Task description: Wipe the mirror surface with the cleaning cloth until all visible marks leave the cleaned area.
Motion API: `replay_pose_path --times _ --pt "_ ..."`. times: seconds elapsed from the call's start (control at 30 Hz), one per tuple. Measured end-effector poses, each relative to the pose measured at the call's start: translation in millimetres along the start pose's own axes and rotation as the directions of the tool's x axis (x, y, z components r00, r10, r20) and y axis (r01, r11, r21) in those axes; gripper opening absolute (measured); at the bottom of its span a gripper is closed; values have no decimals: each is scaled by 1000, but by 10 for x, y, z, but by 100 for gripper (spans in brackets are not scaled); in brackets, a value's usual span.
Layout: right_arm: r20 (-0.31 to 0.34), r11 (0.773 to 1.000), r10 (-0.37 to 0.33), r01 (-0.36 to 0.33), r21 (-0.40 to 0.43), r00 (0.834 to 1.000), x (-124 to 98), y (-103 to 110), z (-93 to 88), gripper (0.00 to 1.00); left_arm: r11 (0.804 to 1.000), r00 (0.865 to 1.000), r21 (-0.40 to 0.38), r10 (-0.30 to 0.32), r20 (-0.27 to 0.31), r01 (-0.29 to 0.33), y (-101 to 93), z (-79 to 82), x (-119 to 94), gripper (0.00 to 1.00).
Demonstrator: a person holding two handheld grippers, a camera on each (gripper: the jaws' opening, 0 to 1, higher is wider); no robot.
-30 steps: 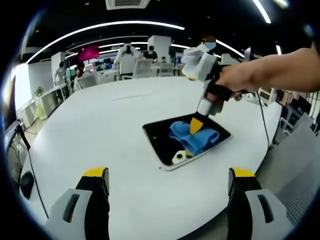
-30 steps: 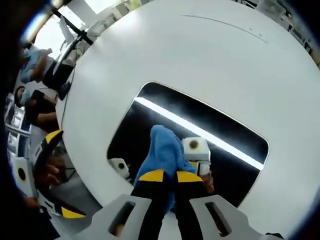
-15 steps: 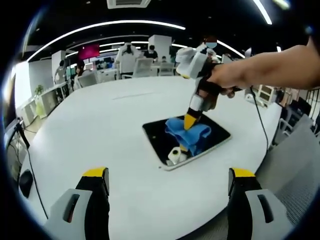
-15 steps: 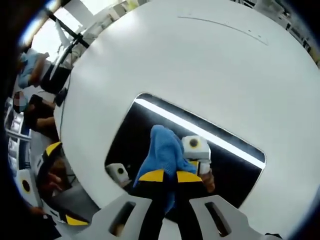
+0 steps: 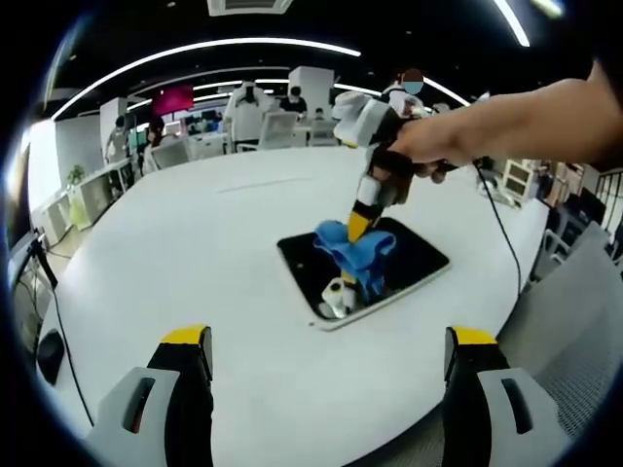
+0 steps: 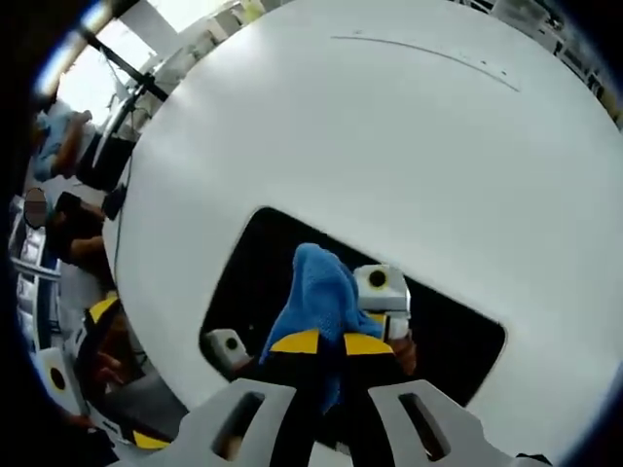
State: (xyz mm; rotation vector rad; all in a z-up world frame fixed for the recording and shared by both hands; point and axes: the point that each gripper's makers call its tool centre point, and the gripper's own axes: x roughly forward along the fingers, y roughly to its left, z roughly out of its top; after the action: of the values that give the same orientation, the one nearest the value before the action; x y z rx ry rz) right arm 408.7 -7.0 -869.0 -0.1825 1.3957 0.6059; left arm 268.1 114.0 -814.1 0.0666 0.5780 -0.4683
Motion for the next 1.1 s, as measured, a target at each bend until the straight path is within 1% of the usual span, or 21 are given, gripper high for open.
replay_pose_path --times 0.03,0.07,0.13,0.17,0.23,0.3,0.33,0.37,0.43,0.5,0.57,0.6,0.67,0.7,0.87,0.97,1.0,1.03,1.1 --pt "-4 1000 2 -2 3 1000 2 -2 7 1 1000 1000 0 0 0 0 3 -2 0 100" --pt "12 1000 -6 6 -2 1000 1 -20 44 1 1000 1000 -1 1 0 -1 11 -9 1 100" --pt "1 1000 1 -1 8 1000 -1 -21 51 1 1000 1000 -2 1 0 -1 12 -10 -1 100" --pt "13 1000 -5 5 2 1000 -6 -27 71 1 1000 1000 -2 2 1 -2 14 -10 -3 100" --pt "2 1000 -4 4 7 1000 -3 -31 86 1 1000 1000 -3 3 1 -3 18 -12 -4 100" --pt "13 1000 -14 14 -1 1000 12 -66 149 1 1000 1000 -3 3 1 -3 21 -15 -5 100" --pt "1 1000 -8 8 7 1000 14 -62 145 1 1000 1000 -3 3 1 -3 21 -17 -6 100" --pt "20 1000 -19 19 -6 1000 9 -77 194 1 1000 1000 -4 2 1 -2 21 -18 -5 100" --pt "4 1000 -17 17 -4 1000 22 -84 207 1 1000 1000 -3 3 1 -3 23 -21 -5 100" --pt "11 1000 -27 28 -13 1000 41 -126 276 1 1000 1000 -5 5 2 -5 25 -22 -5 100" --pt "-3 1000 -22 22 -6 1000 39 -126 272 1 1000 1000 -4 8 2 -8 29 -22 -4 100" --pt "13 999 -31 31 -11 999 30 -141 304 1 1000 1000 -5 9 2 -9 31 -23 -4 100" --pt "-2 1000 -23 23 8 1000 30 -145 299 1 1000 1000 -6 10 2 -10 35 -26 1 100" --pt "8 1000 -27 27 5 1000 26 -148 314 1 1000 1000 -7 10 1 -10 34 -29 3 100" --pt "-3 1000 -23 23 9 1000 20 -144 296 1 1000 1000 -7 12 0 -12 38 -38 11 100" --pt "-1 999 -11 12 30 1000 22 -157 294 1 1000 1000 -7 10 -1 -10 28 -38 14 100" --pt "-1 1000 -12 12 28 1000 17 -146 286 1 1000 1000 -6 9 -2 -9 25 -40 15 100" --pt "-4 1000 -17 17 6 1000 11 -133 273 1 1000 1000 -5 8 -3 -8 22 -41 16 100" --pt "-6 1000 -20 20 0 1000 22 -140 289 1 1000 1000 -6 8 -3 -8 20 -41 17 100"
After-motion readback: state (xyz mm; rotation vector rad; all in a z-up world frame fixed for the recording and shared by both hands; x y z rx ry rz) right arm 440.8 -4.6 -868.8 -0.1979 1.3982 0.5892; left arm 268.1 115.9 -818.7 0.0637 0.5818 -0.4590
